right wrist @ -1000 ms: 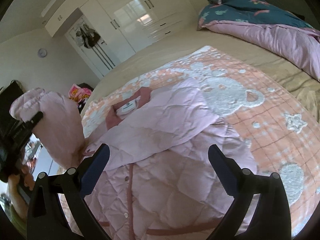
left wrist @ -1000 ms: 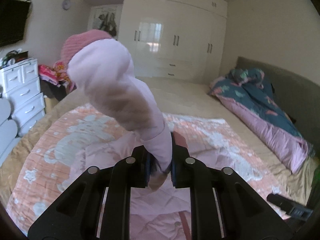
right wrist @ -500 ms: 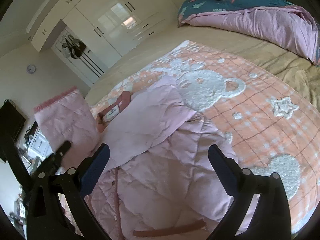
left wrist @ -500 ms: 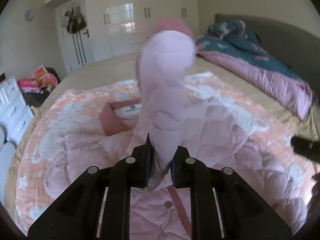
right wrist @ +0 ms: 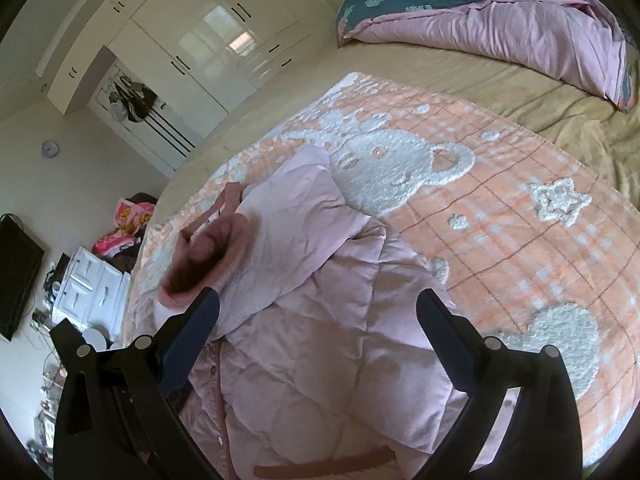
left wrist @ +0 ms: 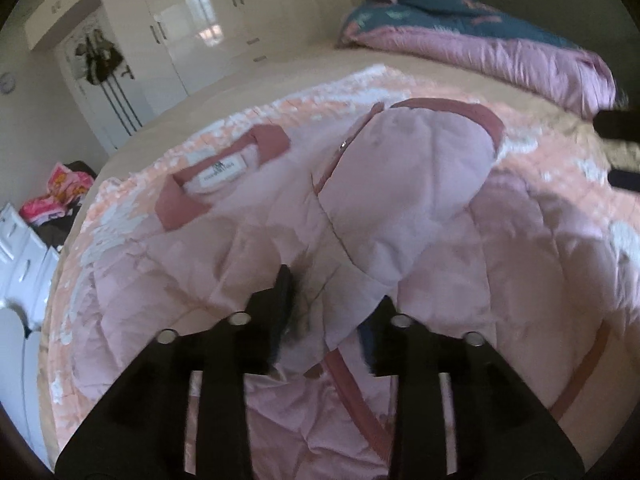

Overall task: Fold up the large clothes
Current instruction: 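Lay the sleeve across the jacket body with the left tool and open it, then grasp the pink-trimmed front edge with the right tool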

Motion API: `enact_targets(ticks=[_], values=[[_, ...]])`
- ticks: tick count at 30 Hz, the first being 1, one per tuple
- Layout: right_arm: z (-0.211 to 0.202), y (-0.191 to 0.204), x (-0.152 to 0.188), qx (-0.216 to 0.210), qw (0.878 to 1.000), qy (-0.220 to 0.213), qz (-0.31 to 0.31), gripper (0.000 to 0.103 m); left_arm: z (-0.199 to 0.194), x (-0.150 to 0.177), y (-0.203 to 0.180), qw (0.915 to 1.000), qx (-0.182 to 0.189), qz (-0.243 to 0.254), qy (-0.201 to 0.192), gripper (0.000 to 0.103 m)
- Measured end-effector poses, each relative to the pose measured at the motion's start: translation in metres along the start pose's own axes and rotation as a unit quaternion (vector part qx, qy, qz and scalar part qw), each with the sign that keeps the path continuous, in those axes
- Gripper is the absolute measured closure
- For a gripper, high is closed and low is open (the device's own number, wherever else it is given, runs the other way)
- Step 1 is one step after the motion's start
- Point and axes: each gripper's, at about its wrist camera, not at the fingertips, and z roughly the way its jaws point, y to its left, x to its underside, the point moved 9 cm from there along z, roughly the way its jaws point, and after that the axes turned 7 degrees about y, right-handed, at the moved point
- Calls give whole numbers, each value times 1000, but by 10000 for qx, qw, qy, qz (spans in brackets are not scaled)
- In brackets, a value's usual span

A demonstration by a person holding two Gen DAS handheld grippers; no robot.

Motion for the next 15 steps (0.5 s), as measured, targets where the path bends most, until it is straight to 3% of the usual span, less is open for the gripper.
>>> enact_targets(ticks=[1, 2, 7, 11, 15], values=[[1, 1, 0, -3, 10000, 13, -13, 5, -1, 3, -3, 9999, 100, 26, 35, 45], [2, 3, 1, -6, 10000, 26, -33, 5, -1, 6, -6, 9998, 180, 34, 44, 32], [11, 13, 5, -24, 9998, 130, -142, 5, -9, 24, -15, 9984, 500, 116, 222, 27], [26, 29, 15, -65, 9986, 365, -372, 4, -26, 33, 5, 9933, 991, -538, 263, 19], [49, 48, 31, -234, 9962, 677, -503, 4, -43, 32, 41, 9910, 912, -978, 75, 15]])
